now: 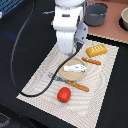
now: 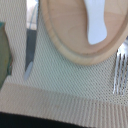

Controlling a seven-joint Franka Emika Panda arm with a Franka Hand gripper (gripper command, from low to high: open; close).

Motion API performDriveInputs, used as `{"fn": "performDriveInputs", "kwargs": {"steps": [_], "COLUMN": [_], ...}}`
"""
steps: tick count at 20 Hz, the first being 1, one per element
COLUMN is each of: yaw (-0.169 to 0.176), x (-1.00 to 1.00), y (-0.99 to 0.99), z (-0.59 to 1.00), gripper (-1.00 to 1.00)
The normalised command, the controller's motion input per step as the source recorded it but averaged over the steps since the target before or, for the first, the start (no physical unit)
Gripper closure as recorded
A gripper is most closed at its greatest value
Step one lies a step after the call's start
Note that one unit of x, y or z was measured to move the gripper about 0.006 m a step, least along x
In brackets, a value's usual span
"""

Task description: Interact with the objects in diverse but meaningful ways.

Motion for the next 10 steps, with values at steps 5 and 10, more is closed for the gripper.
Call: {"fn": "performDriveInputs", "kwargs": {"steps": [5, 10], "yaw": [-0.029, -0.019], "x": [0.8, 0.67], "y": [-0.18, -0.16], "z": [0.0, -0.02], "gripper": [-1.0, -1.0]}}
